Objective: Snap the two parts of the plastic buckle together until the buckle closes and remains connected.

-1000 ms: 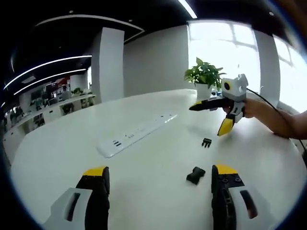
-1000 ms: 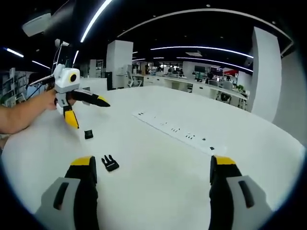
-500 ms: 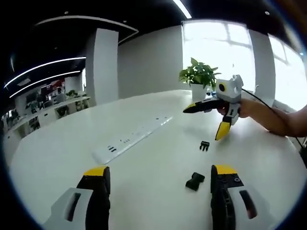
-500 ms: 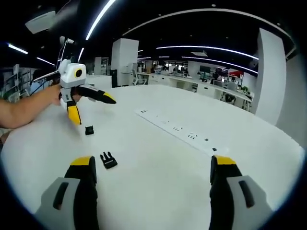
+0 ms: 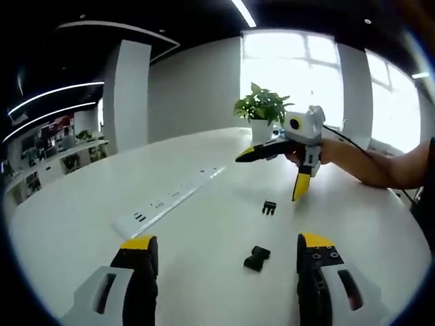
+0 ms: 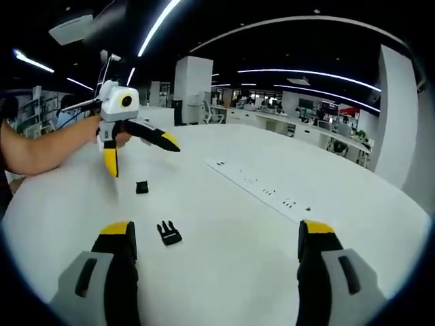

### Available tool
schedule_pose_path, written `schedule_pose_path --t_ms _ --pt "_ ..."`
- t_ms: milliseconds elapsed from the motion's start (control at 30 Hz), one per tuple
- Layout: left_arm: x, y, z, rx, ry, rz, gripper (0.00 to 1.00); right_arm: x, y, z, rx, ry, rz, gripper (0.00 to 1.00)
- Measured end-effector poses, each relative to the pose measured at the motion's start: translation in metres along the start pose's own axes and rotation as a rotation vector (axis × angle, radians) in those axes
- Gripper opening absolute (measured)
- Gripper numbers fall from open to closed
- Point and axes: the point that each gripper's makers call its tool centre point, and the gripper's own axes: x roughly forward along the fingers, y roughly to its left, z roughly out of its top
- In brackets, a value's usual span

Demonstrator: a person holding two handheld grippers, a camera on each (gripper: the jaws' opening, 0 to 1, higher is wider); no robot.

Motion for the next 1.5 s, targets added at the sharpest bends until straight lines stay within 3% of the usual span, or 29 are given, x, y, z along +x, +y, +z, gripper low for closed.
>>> schedule_pose_path --t_ms 200,1167,1500 --pt "0.002 -0.005 0.0 -0.011 -0.001 -0.037 0.85 0.002 0.007 0.003 -0.043 0.005 0.04 1.0" --pt "0.006 -0.006 -0.014 0.049 0.055 -0.055 0.82 0.003 0.02 0.0 -0.068 -0.021 0.113 0.97" --pt "0.006 0.0 -0.015 0.07 0.051 -0.048 0.73 0.005 0.028 -0.003 -0.082 -0.013 0.163 0.91"
